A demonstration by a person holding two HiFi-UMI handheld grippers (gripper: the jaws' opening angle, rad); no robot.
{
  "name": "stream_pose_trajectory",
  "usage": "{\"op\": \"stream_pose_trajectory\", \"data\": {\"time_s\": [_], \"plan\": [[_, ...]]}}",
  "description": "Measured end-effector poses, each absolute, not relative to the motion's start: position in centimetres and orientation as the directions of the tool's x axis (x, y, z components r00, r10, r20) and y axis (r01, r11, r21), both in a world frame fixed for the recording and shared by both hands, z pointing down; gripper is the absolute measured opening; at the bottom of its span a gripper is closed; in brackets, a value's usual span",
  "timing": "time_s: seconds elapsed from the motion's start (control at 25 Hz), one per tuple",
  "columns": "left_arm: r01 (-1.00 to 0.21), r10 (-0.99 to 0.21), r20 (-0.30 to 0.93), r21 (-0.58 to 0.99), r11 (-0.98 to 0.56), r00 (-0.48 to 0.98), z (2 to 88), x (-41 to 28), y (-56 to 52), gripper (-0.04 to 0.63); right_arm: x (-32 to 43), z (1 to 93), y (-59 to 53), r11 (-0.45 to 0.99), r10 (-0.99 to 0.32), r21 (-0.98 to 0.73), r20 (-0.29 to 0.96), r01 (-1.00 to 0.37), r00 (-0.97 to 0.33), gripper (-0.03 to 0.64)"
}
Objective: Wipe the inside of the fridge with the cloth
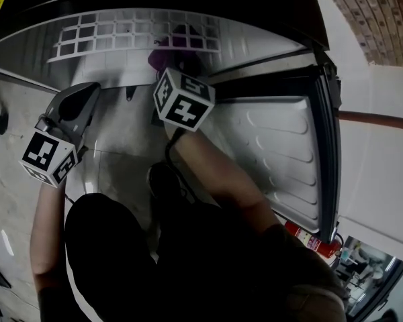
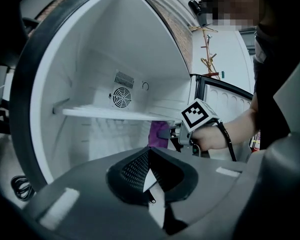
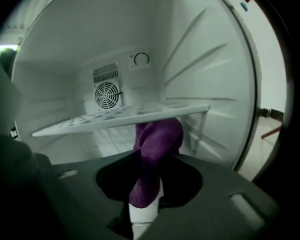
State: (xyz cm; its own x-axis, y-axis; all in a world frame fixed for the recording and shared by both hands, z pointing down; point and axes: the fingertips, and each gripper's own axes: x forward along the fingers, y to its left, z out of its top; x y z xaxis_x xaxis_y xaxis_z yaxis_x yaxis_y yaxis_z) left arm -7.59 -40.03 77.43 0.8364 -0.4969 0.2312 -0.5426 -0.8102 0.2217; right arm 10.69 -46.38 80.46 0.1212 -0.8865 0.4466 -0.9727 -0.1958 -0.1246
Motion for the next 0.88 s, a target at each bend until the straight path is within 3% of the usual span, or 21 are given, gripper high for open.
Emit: {"op": "stream_pose_trajectory", "data": {"time_s": [0.56,0.88], "plan": [[-0.554,-0.505,0.240,0.221,-0.803,0.829,78.2,-8.9,-38.9,0.017,13.7,86.9,-45.0,-0.436,-0.755,-0.290,0.633,-0.852,0.171,0.086],[-0.608,-0.554,0.255,0.244,-0.756,0.792,80.0,-11.3,-38.5,0.017,12.3,90.7,-43.7,-0.445,-0.704,-0.316,0.701,-0.838,0.109,0.086]]}}
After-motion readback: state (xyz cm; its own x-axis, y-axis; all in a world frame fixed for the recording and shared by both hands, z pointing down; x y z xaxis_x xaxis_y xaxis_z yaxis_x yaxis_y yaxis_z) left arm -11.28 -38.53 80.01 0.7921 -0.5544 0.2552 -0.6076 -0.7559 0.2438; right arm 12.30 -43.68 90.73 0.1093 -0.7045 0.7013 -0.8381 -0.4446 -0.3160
